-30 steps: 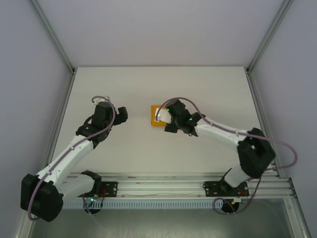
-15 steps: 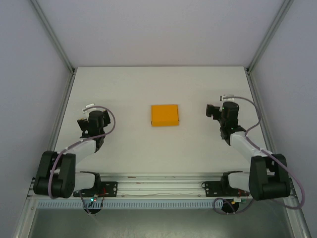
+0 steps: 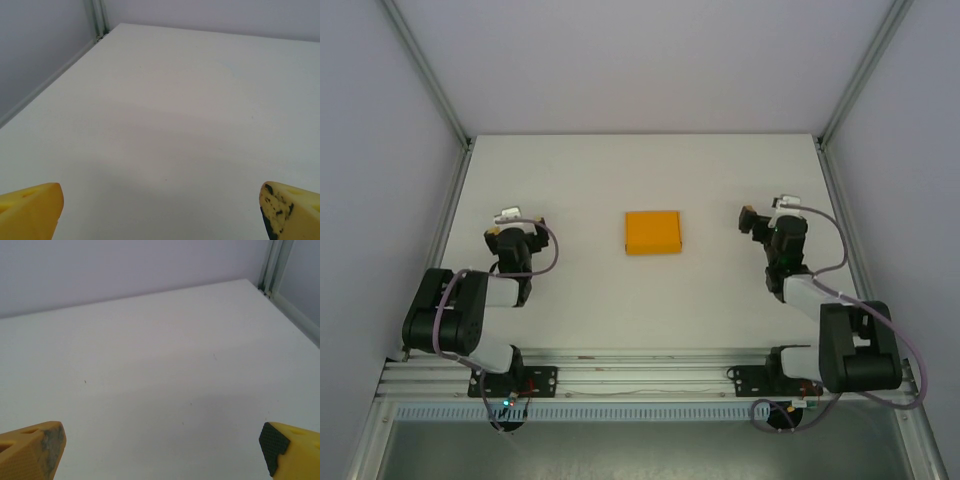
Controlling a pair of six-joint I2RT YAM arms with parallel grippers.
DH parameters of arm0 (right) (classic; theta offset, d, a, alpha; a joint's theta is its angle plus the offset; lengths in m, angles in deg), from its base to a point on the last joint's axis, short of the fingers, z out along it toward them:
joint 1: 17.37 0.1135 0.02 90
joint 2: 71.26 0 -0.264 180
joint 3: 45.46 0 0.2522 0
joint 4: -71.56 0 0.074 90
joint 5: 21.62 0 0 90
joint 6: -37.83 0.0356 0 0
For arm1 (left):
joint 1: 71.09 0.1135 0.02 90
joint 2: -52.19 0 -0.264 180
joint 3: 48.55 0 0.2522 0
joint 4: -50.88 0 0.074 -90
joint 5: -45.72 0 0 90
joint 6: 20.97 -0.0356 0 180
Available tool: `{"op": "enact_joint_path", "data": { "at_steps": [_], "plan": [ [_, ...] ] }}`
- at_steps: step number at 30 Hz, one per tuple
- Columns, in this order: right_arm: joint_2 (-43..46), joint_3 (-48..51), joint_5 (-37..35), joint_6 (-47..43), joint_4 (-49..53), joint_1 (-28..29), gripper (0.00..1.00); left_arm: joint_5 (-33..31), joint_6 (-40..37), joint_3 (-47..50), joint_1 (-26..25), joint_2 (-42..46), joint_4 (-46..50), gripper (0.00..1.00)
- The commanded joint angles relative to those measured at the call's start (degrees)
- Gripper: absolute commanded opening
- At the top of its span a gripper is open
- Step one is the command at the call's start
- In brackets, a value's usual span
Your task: Assemble paper box
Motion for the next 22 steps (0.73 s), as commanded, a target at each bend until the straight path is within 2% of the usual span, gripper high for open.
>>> {"op": "enact_joint_path", "data": {
  "at_steps": [1, 2, 3, 4, 6, 7, 8, 10, 22],
  "plan": [
    [-12.22, 5.96, -3.36, 3.22, -20.19, -0.94, 1.0, 1.81, -0.96, 0.64, 0.38, -0.16, -4.29, 1.0],
    [-13.3, 5.27, -4.67, 4.08, -21.64, -1.33, 1.0, 1.83, -0.87, 0.55, 0.43, 0.06, -3.6, 1.0],
    [-9.12, 2.3, -2.15, 3.84, -9.23, -1.96, 1.0, 1.72, -1.01, 0.75, 0.39, -0.19, -4.53, 1.0],
    [-9.53, 0.89, 2.97, 3.53, -5.96, -3.37, 1.0, 1.67, -1.06, 0.73, 0.38, -0.19, -4.55, 1.0],
    [-11.49, 2.55, -0.18, 5.84, -12.77, -3.78, 1.0, 1.88, -0.86, 0.62, 0.38, -0.04, -4.11, 1.0],
    [-10.6, 1.44, -3.23, 6.73, -9.45, -3.84, 1.0, 1.76, -0.95, 0.68, 0.38, -0.16, -4.4, 1.0],
    [-10.29, 0.4, -3.54, 6.41, -6.2, -3.76, 1.0, 1.79, -0.97, 0.58, 0.39, -0.13, -4.24, 1.0],
    [-11.03, 1.34, -3.15, 6.32, -9.3, -3.65, 1.0, 1.79, -0.94, 0.57, 0.4, -0.13, -4.27, 1.0],
    [-10.63, 1.08, -3.06, 6.08, -8.23, -3.64, 0.99, 1.81, -0.98, 0.59, 0.39, -0.09, -4.2, 1.0]
  ]
}}
